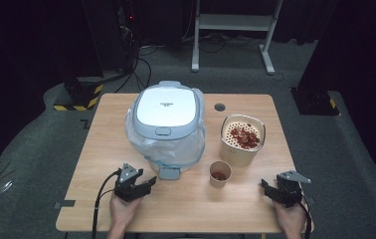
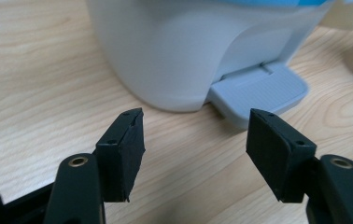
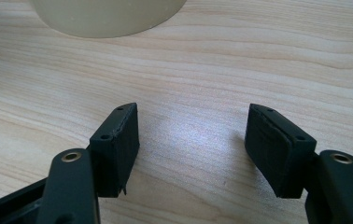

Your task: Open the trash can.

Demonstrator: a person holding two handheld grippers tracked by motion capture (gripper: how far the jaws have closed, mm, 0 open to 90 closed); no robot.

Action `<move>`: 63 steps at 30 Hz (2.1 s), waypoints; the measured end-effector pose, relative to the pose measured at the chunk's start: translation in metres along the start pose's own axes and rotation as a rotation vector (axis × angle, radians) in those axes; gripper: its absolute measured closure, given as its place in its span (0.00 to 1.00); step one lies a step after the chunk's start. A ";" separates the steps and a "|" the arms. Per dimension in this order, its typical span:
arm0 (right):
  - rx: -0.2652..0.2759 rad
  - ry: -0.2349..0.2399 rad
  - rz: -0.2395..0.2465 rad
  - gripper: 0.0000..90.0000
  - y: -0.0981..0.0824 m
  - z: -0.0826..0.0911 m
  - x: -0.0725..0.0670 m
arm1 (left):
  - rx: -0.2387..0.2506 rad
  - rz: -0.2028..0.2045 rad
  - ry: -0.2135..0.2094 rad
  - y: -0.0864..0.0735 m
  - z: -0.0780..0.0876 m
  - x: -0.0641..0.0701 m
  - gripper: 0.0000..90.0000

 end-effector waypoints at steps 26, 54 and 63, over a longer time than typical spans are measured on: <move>0.000 -0.001 0.000 0.40 0.000 0.000 0.000 | 0.032 -0.087 -0.084 0.023 -0.013 0.030 0.61; 0.000 -0.003 0.000 0.39 0.000 0.000 0.000 | 0.025 -0.140 -0.078 0.027 -0.036 0.040 0.76; 0.000 -0.004 0.000 0.39 0.000 0.000 0.000 | 0.028 -0.138 -0.065 0.028 -0.040 0.039 0.80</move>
Point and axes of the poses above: each handheld gripper's, and its own axes: z roughly backward along the jaws, y roughly out of its top, x roughly to its right, the point moved 8 cm from there along -z, roughly forward along the jaws, and after that the axes turned 8 degrees about -x, right-handed, at the moved point
